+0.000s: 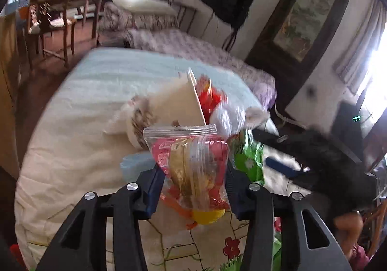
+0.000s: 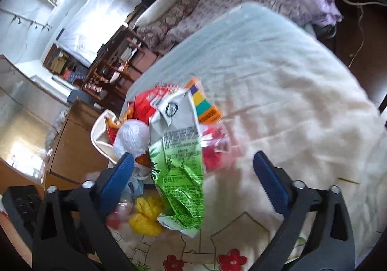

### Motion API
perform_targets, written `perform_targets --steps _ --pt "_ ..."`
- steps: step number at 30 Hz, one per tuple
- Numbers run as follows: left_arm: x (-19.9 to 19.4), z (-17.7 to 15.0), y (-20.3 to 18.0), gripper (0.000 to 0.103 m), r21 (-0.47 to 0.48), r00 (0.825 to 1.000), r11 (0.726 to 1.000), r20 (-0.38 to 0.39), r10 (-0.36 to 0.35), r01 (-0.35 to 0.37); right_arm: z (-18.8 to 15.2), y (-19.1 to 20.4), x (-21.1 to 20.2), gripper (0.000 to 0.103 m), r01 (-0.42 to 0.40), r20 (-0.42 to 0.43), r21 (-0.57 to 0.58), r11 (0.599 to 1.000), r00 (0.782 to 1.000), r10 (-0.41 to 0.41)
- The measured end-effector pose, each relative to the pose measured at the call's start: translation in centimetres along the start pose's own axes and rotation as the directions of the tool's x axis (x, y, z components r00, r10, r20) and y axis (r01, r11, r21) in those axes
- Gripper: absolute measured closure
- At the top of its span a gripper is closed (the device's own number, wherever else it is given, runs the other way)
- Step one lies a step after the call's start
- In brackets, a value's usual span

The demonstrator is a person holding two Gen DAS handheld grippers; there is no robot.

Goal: Collect trash
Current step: 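Grasp the clear plastic food bag with left gripper while right gripper grasps green wrapper, then carry both items to the red wastebasket and open both grippers over it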

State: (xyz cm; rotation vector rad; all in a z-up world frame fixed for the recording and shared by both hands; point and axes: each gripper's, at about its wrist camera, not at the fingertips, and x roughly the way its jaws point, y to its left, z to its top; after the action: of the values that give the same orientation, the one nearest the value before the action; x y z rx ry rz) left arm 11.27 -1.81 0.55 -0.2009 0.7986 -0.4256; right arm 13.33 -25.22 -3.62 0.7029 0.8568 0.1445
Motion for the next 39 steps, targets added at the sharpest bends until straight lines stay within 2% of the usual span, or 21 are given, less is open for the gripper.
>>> perform_targets --steps 1,2,4,5,7,11,12,14,15,20,21,23,24,25,28,30,35,39 --pt "-1.2 0.0 0.3 0.059 -0.009 0.999 1.0 0.041 -0.016 0.016 -0.2 0.2 0.1 0.037 -0.001 -0.003 -0.011 1.0 1.0 0.001" --pt "-2.0 -0.1 0.6 0.059 -0.021 0.997 0.999 0.066 -0.033 0.034 -0.3 0.5 -0.2 0.053 -0.006 0.018 -0.029 1.0 1.0 0.007" --pt "-3.6 -0.2 1.5 0.059 -0.057 0.99 0.995 0.116 -0.073 0.08 -0.4 0.7 -1.7 0.074 -0.004 0.086 -0.055 0.999 0.996 0.008" --pt "-4.3 -0.3 2.2 0.059 -0.078 0.988 0.993 0.136 -0.079 0.09 -0.5 0.8 -2.3 0.079 -0.008 0.112 -0.062 0.998 0.994 0.015" --pt "-5.0 0.0 2.9 0.059 -0.106 0.987 0.99 0.139 -0.082 0.097 -0.9 -0.3 -3.4 0.079 -0.092 0.115 -0.018 0.996 0.989 0.094" --pt "-5.4 0.1 3.7 0.059 -0.155 0.986 0.98 0.135 -0.101 0.122 -1.1 -2.0 -3.0 0.074 -0.147 0.073 0.072 0.987 0.987 0.142" --pt "-5.4 -0.4 3.6 0.059 -0.153 0.986 0.981 0.134 -0.098 0.118 -1.0 -2.0 -2.7 0.064 -0.172 0.053 0.084 0.981 0.984 0.168" --pt "-5.4 -0.6 3.3 0.058 -0.142 0.988 0.984 0.129 -0.087 0.105 -1.0 -1.7 -2.6 0.042 -0.159 0.058 0.074 0.985 0.986 0.155" --pt "-5.3 -0.6 3.2 0.058 -0.135 0.988 0.986 0.127 -0.083 0.1 -1.0 -1.4 -2.5 0.041 -0.136 0.059 0.054 0.989 0.989 0.133" --pt "-4.8 -0.7 2.6 0.058 -0.108 0.991 0.991 0.115 -0.071 0.084 -2.2 -0.4 0.0 0.042 -0.116 -0.057 0.019 0.993 0.991 0.117" --pt "-4.7 -0.7 2.6 0.058 -0.107 0.991 0.991 0.112 -0.071 0.083 -2.4 0.0 0.4 0.047 -0.092 -0.071 -0.003 0.996 0.993 0.091" --pt "-4.6 -0.8 2.6 0.058 -0.108 0.992 0.991 0.108 -0.07 0.082 -2.6 0.6 0.5 0.07 -0.07 -0.057 -0.042 0.997 0.996 0.068" --pt "-4.6 -0.8 2.6 0.058 -0.109 0.991 0.99 0.109 -0.073 0.085 -2.7 1.0 0.0 0.072 -0.074 -0.03 -0.055 0.996 0.997 0.072" --pt "-4.8 -0.7 2.6 0.058 -0.11 0.991 0.99 0.113 -0.077 0.089 -2.7 1.6 -1.0 0.078 -0.098 0.008 -0.086 0.991 0.995 0.099" --pt "-5.3 -0.7 2.7 0.058 -0.107 0.987 0.989 0.133 -0.089 0.103 -3.1 3.1 -3.7 0.078 -0.191 0.075 -0.158 0.969 0.976 0.204" --pt "-5.7 -1.1 2.5 0.058 -0.103 0.985 0.988 0.141 -0.097 0.112 -3.4 3.3 -4.7 0.078 -0.22 0.094 -0.177 0.959 0.966 0.239" --pt "-7.5 -2.8 1.9 0.058 -0.078 0.98 0.988 0.153 -0.123 0.136 -4.5 3.3 -6.4 0.078 -0.253 0.117 -0.225 0.941 0.952 0.284" --pt "-9.7 -4.7 2.4 0.058 -0.096 0.977 0.983 0.163 -0.137 0.154 -6.0 2.7 -7.8 0.078 -0.235 0.111 -0.267 0.935 0.956 0.272"
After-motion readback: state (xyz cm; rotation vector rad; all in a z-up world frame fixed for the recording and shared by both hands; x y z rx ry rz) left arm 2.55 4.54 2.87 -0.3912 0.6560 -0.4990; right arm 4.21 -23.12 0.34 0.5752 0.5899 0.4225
